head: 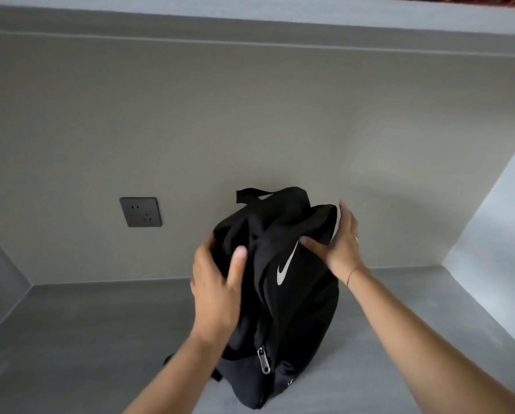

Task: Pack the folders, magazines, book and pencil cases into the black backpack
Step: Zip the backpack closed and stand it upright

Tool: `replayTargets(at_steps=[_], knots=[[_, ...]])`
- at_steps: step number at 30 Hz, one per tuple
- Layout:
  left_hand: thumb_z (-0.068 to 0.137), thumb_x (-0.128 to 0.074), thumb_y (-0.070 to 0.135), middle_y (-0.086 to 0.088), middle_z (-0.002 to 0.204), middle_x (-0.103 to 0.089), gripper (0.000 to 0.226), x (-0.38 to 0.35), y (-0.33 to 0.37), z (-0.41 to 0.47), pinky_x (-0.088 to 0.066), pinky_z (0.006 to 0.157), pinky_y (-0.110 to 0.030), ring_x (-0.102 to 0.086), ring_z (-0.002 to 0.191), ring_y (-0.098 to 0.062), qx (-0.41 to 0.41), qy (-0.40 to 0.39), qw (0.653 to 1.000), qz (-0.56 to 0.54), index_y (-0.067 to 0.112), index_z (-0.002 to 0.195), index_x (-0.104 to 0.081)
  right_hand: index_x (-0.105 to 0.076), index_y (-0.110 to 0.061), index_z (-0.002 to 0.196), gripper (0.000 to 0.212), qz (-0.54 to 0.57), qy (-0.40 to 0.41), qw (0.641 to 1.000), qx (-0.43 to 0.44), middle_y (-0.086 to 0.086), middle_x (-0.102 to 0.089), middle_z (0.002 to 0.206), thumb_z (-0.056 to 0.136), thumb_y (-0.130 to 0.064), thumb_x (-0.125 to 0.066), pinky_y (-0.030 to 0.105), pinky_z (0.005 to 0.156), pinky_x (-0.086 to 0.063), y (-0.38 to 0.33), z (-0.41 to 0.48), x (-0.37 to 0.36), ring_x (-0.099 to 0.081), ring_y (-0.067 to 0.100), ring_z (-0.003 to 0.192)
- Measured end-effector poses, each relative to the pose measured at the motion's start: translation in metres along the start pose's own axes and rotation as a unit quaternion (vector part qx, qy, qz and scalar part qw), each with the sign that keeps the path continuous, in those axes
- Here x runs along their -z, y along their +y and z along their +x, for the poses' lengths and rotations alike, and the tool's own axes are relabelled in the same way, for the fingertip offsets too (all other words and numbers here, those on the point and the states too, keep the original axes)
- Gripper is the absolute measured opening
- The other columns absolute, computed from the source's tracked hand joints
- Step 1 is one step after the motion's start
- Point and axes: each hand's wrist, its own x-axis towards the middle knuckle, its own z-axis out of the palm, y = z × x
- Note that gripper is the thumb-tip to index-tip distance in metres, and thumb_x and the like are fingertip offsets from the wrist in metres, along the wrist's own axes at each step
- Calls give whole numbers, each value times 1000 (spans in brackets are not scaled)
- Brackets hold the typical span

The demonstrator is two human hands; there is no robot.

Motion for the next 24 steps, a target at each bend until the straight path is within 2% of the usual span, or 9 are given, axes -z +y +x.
replayTargets(at_steps=[4, 7, 9, 11, 13, 15, 18, 20, 24], knots=[[52, -57, 87, 18, 156, -2, 123, -30, -7, -77, -17, 115, -48, -12, 144, -10, -29, -35, 994, 102, 36, 146, 4, 7, -41, 145, 132, 45, -138, 989, -14, -6, -11, 158, 45, -65, -77, 53, 115, -25, 9, 36, -12, -20, 24, 144], [49, -78, 64, 2, 157, -12, 138, -49, -17, -81, -33, 109, -51, -31, 138, -23, 37, 15, 981, 189, 36, 144, 19, -13, -32, 144, 125, 95, -182, 979, -4, 2, -31, 150, 45, -65, -81, 53, 109, -35, 16, 51, -17, -35, 23, 137], [60, -80, 51, 4, 150, -31, 125, -48, -26, -67, -43, 101, -43, -42, 131, -20, 89, 43, 985, 143, 36, 146, 9, -28, -24, 139, 108, 122, -201, 972, 10, 3, -46, 139, 52, -57, -84, 52, 105, -41, 19, 58, -17, -46, 22, 128], [69, -74, 49, 19, 131, -48, 91, -41, -36, -55, -47, 85, -26, -53, 119, -11, 106, 74, 985, 112, 38, 142, -20, -32, -30, 140, 99, 108, -217, 970, 14, 1, -44, 142, 58, -54, -82, 53, 108, -38, 29, 66, -19, -43, 22, 131], [75, -69, 47, 24, 107, -60, 55, -33, -43, -44, -43, 70, -14, -60, 98, 4, 107, 75, 987, 96, 45, 122, -41, -16, -32, 148, 115, 57, -219, 973, -35, 2, -23, 155, 56, -59, -79, 52, 114, -27, 40, 72, -19, -26, 26, 141], [81, -65, 42, 23, 90, -65, 30, -25, -47, -34, -43, 62, -11, -60, 85, 12, 107, 58, 989, 81, 52, 102, -46, -2, -33, 149, 126, 105, -247, 959, -96, 2, -17, 158, 51, -59, -77, 46, 114, -26, 45, 78, -20, -22, 26, 143], [84, -64, 38, 21, 82, -67, 22, -16, -53, -19, -46, 60, -9, -60, 81, 12, 103, 34, 991, 84, 49, 97, -50, 0, -35, 148, 131, 181, -319, 922, -127, 7, -42, 145, 47, -56, -80, 40, 107, -33, 43, 84, -24, -44, 24, 128], [83, -65, 37, 24, 79, -68, 20, -12, -60, -11, -45, 60, -5, -59, 79, 15, 96, 20, 992, 85, 47, 97, -53, -19, -30, 147, 123, 188, -350, 909, -123, 4, -53, 135, 45, -56, -84, 39, 106, -39, 41, 86, -29, -52, 22, 120], [80, -69, 39, 28, 81, -68, 22, -2, -73, 11, -46, 61, -6, -61, 80, 14, 109, 0, 992, 71, 52, 90, -54, -58, -12, 123, 60, 208, -324, 917, -106, 8, -66, 121, 70, -33, -78, 36, 92, -50, 40, 78, -34, -63, 23, 105]])
